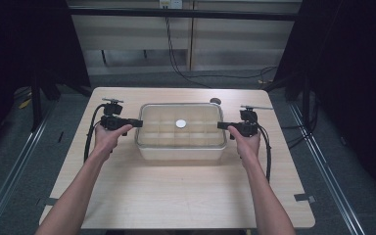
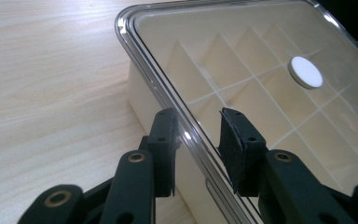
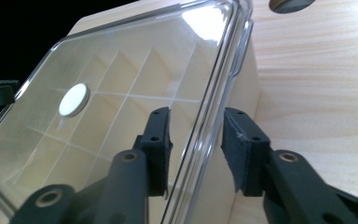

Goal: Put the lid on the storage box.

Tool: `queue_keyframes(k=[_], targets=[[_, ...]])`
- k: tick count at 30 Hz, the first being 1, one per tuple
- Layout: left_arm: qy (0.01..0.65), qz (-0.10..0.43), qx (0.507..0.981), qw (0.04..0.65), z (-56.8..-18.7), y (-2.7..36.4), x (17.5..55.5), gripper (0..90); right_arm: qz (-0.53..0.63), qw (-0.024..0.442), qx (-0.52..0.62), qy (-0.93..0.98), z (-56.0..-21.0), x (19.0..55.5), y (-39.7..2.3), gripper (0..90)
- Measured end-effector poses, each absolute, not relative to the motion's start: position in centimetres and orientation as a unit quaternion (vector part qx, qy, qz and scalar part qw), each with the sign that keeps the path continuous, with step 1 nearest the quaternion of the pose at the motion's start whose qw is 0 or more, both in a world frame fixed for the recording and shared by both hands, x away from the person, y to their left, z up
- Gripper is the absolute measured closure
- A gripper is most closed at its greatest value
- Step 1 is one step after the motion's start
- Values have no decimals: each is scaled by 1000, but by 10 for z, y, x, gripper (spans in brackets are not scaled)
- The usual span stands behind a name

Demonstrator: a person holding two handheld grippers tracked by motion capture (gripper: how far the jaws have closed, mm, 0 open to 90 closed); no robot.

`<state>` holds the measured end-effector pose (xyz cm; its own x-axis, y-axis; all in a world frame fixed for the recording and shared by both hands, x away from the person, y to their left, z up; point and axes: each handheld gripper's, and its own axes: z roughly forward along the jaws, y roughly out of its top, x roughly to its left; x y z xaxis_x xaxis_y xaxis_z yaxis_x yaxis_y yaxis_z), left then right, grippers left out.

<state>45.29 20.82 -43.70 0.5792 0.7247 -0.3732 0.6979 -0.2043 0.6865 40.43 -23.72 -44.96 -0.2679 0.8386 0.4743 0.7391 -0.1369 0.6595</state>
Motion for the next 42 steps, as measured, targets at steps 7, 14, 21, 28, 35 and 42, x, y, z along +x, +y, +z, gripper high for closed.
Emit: queue_keyframes(k=[7,14,21,28,35,42], targets=[[442,11,772,457,-434,213,435,603,463,62,589,660,-442,391,-236,475],[424,47,780,457,-421,216,408,425,484,92,556,670,-427,361,-241,388],[419,67,786,449,-419,226,382,366,498,103,533,676,-423,325,-247,356],[418,76,788,446,-420,238,358,342,500,111,517,686,-419,300,-248,334],[419,75,785,450,-427,253,326,346,502,120,513,685,-418,270,-250,334],[435,74,781,442,-443,270,298,323,494,122,517,689,-425,239,-253,333]])
